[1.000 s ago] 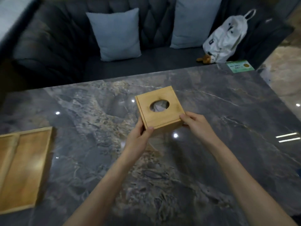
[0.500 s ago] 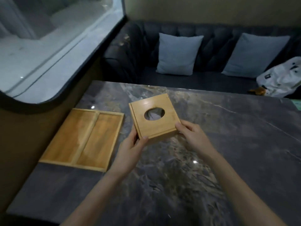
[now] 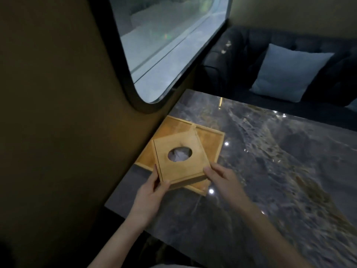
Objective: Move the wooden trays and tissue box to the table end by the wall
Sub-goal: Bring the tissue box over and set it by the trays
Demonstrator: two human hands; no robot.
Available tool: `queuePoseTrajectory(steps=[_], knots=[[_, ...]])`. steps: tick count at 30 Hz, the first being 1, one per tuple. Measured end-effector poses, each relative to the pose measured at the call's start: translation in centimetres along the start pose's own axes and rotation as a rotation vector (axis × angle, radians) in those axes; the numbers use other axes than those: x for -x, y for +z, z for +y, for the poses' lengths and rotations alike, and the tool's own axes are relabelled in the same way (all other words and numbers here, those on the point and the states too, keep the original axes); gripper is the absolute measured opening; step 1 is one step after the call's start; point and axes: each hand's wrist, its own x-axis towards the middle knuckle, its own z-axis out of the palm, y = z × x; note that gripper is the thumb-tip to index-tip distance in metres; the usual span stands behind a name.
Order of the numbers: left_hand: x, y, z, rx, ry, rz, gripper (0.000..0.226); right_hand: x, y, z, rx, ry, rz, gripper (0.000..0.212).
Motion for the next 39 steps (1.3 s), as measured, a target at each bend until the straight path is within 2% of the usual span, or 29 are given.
queuePoseTrajectory(steps=[4,8,12,17,23,33,39], knots=[[1.0,-3.5,-3.0,0.109,-0.056,0.047,0.046,-0.5,5.3,1.7,0.009,0.016,-0.074,0.029],[1.8,-5.5,-6.1,0.191,-0.129,0.056,0.045,-0.4,9.2,3.8,-0.003,0.056,-0.103,0.022],[2.7,-7.1,-8.7,0.230,-0.234,0.070,0.039,-0.4,11.8,5.2,0.060,0.095,-0.178,0.035],[2.5,-8.6,-10.6,0.249,-0.269,0.094,0.044,-1.0,14.2,6.1,0.133,0.134,-0.217,0.039],[2.0,-9.2,-12.7,0.278,-0.268,0.075,0.042,-1.3,15.2,6.5,0.115,0.180,-0.224,0.035],[0.7,-9.4,-12.8,0.296,-0.257,0.150,0.037,-2.5,15.0,6.4,0.087,0.203,-0.258,0.036],[0.0,-10.0,-12.3,0.458,-0.409,0.175,0.025,-4.2,14.9,5.4,0.122,0.212,-0.323,0.027]])
